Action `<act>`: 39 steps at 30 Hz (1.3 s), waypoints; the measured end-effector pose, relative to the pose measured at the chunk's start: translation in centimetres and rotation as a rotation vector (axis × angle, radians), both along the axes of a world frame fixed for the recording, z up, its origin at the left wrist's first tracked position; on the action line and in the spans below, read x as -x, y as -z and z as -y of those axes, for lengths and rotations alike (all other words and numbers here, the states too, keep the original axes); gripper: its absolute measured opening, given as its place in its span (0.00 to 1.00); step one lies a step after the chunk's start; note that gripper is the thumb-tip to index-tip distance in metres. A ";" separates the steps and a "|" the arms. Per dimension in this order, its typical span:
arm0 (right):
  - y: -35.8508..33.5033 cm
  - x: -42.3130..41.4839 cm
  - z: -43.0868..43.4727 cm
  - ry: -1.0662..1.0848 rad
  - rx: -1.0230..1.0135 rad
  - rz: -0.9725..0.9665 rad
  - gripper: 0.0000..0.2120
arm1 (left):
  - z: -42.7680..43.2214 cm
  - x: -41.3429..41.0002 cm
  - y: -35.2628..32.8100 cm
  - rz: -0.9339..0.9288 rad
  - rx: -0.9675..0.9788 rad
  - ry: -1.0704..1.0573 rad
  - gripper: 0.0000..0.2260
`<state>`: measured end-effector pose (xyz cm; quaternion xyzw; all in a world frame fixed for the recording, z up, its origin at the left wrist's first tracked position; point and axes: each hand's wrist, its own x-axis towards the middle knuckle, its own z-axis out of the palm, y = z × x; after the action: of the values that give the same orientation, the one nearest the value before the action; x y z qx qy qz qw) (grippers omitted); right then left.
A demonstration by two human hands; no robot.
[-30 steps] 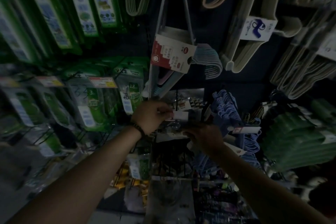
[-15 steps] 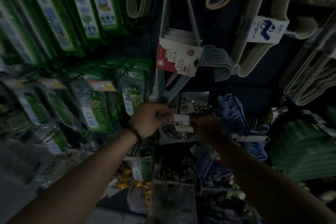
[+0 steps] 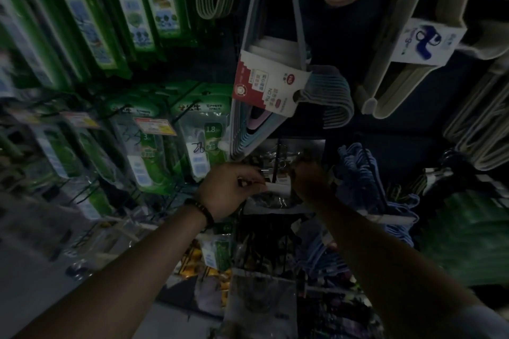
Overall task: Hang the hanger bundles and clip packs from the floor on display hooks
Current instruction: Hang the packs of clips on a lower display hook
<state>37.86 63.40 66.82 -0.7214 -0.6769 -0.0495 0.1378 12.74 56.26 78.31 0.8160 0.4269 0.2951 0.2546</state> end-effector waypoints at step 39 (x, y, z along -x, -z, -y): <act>77.0 25.4 29.3 0.068 1.479 -0.168 0.08 | 35.6 20.1 81.9 -0.188 1.465 -0.547 0.18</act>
<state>12.44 34.14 -10.16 -0.6477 -0.4979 0.4701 -0.3340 -7.34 20.67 -3.54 0.3277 0.7180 -0.0794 0.6089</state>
